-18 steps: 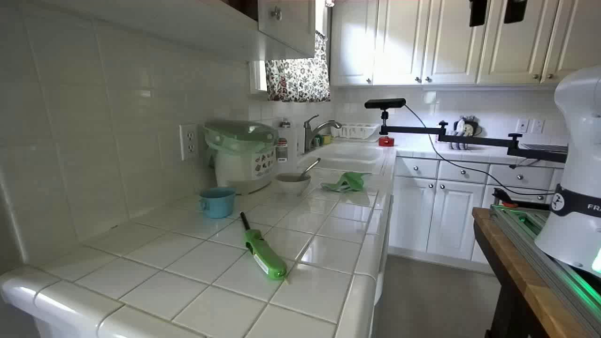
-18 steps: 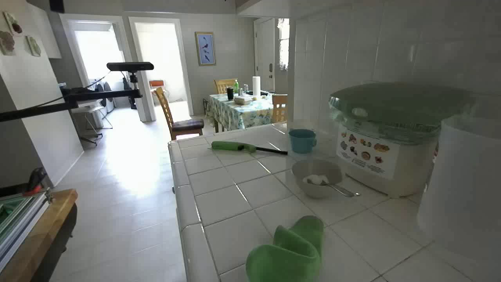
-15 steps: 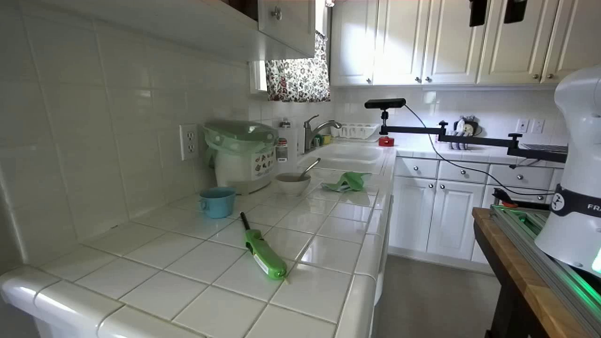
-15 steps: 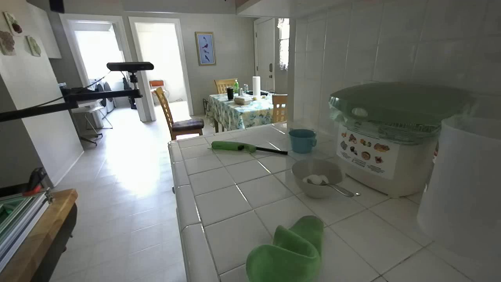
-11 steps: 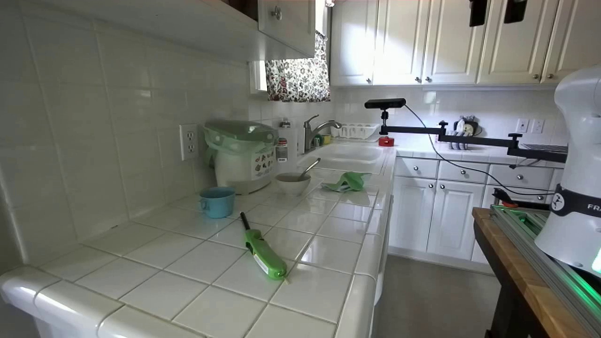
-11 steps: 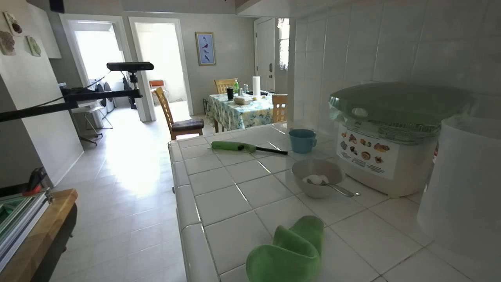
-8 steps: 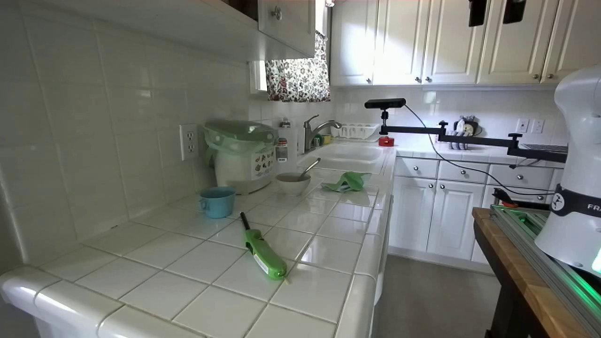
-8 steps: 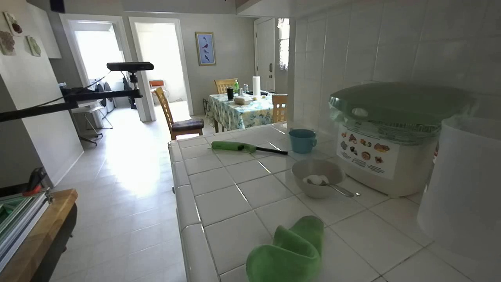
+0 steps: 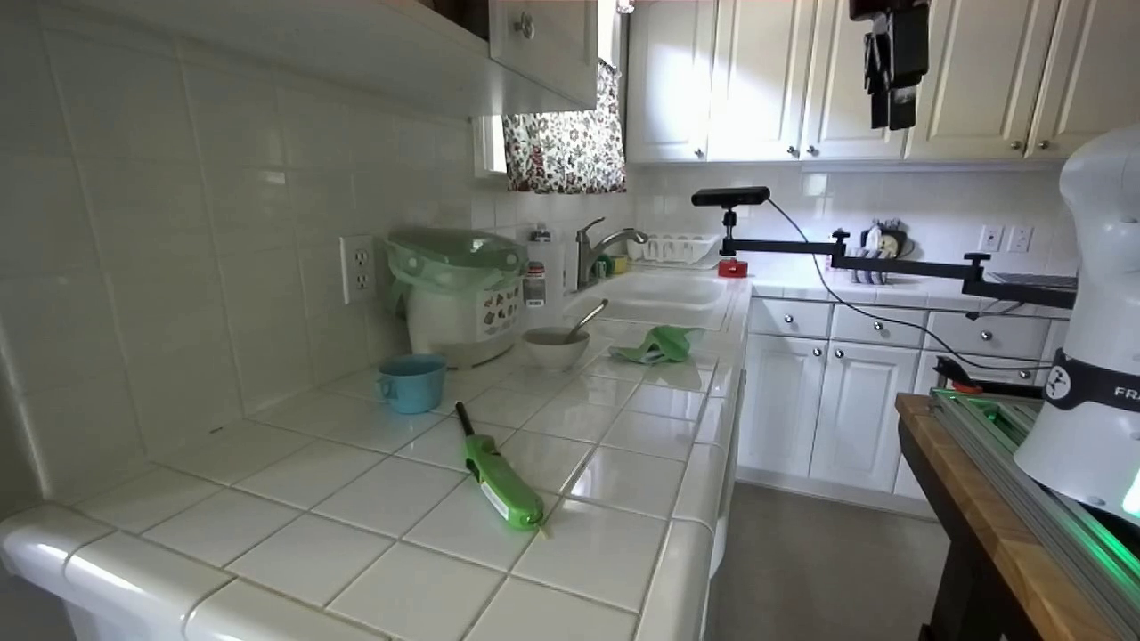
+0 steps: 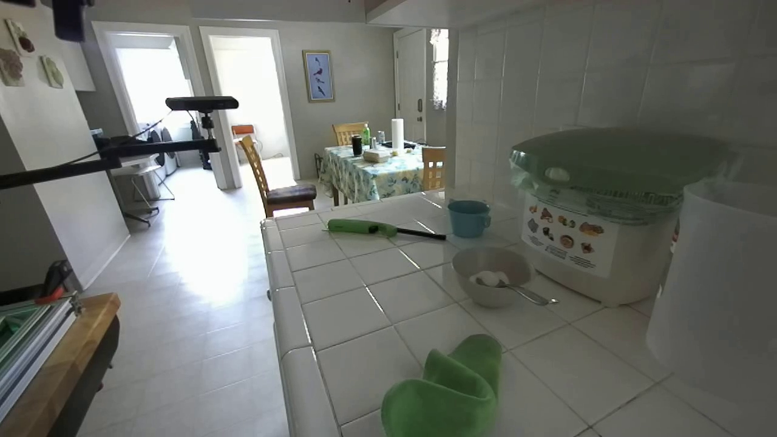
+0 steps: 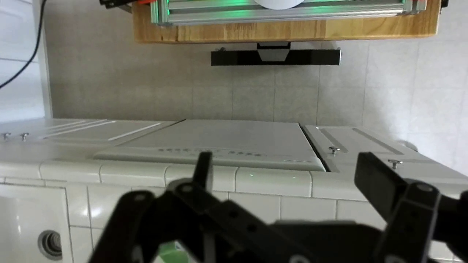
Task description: Clean the counter
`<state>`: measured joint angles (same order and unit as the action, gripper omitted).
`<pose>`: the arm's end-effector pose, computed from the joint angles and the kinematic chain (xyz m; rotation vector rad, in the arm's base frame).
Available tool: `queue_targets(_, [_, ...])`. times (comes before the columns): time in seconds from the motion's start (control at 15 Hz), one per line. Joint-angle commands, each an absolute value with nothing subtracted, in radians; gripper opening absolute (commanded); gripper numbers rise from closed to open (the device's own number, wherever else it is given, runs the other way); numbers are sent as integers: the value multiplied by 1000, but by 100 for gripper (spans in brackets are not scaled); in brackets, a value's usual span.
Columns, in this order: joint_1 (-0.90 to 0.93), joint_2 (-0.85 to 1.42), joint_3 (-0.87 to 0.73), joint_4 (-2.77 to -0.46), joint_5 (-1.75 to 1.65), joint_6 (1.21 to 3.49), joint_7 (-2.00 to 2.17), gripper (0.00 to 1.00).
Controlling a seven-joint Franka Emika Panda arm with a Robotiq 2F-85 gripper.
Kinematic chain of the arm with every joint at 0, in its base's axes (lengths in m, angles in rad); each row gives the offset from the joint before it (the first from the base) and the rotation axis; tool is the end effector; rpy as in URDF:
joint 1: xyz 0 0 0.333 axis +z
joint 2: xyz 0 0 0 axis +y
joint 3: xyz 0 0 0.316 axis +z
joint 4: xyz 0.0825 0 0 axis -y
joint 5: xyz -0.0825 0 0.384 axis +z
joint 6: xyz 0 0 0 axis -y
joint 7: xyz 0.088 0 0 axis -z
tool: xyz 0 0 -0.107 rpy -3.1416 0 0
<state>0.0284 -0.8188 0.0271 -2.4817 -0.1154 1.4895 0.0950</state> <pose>0.2840 0.0042 0.5363 2.9836 -0.0734 -0.2448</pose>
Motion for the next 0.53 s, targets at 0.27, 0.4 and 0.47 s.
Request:
queue_targets(0.27, [-167, -924, -158, -2652, -238, 1622, 68, 100])
queue_targets(0.4, [-195, -928, -169, -2667, -247, 1641, 60, 100])
queue_targets(0.47, [-186, -928, -158, -2665, -244, 1639, 63, 100])
